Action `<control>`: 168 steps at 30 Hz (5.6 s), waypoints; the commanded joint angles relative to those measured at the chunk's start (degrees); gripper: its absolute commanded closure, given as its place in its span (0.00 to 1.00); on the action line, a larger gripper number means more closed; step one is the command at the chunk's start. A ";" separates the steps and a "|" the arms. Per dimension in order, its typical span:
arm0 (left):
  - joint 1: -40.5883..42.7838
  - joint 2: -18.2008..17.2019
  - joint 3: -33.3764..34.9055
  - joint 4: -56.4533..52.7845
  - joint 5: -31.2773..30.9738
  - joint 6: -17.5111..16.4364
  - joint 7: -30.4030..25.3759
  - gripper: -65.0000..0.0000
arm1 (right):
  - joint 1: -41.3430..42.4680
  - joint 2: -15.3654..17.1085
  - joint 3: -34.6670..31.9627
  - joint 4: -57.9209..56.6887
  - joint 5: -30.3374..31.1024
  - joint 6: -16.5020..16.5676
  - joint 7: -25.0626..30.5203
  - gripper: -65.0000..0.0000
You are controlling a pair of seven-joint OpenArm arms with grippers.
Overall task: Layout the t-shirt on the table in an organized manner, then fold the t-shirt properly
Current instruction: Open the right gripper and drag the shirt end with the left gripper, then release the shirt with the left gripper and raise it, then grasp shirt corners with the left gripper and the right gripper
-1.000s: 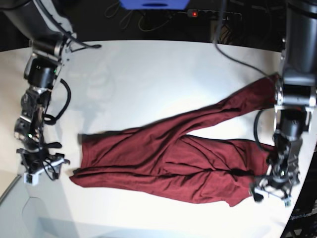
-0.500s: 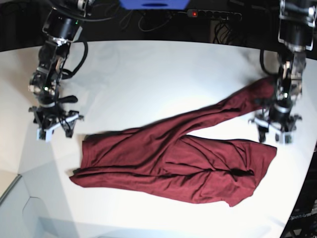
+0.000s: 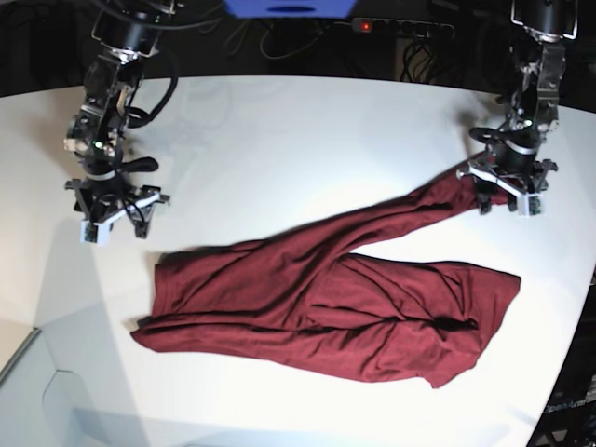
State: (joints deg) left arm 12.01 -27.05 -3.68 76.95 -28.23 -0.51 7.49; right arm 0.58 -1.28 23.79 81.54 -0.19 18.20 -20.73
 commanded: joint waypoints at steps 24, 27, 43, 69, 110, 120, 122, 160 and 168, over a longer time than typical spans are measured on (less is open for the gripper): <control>-17.50 2.30 -4.62 5.47 0.05 -0.06 9.88 1.00 | -0.10 0.00 -0.10 1.14 0.49 0.13 1.70 0.38; -30.96 6.78 -8.58 6.70 0.58 0.12 15.68 1.00 | 0.17 0.09 -0.10 1.14 0.49 0.13 1.70 0.38; -76.67 23.14 -2.51 -64.51 22.73 1.26 -9.46 0.50 | -2.03 0.09 -0.19 8.79 0.32 0.13 1.35 0.38; -37.72 7.40 -8.76 -38.40 13.68 0.73 -2.96 0.40 | -3.44 0.00 -0.10 10.29 0.49 0.49 -1.38 0.38; -33.15 7.84 -9.20 -43.15 13.15 0.73 -2.69 1.00 | -6.60 0.09 -0.01 10.64 0.49 0.49 -0.94 0.38; -14.25 6.52 -17.99 -15.80 13.06 0.73 0.29 1.00 | -6.25 0.00 -0.10 10.64 0.49 0.49 -0.94 0.38; -11.97 6.70 -21.06 -10.35 13.06 0.65 5.39 1.00 | -6.25 0.00 -0.10 10.64 0.49 0.49 -0.94 0.38; -19.79 13.20 -34.78 -12.38 13.77 0.56 16.56 0.35 | -9.94 -0.26 -9.15 10.73 0.49 0.49 -0.94 0.38; -22.69 12.06 -29.94 -16.86 13.77 0.56 16.38 0.35 | -9.94 -0.08 -9.15 10.73 0.49 0.49 -0.94 0.38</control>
State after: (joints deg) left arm -9.87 -13.69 -33.50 59.29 -14.44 0.01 24.80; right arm -9.89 -1.76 14.55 91.05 -0.12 18.39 -23.09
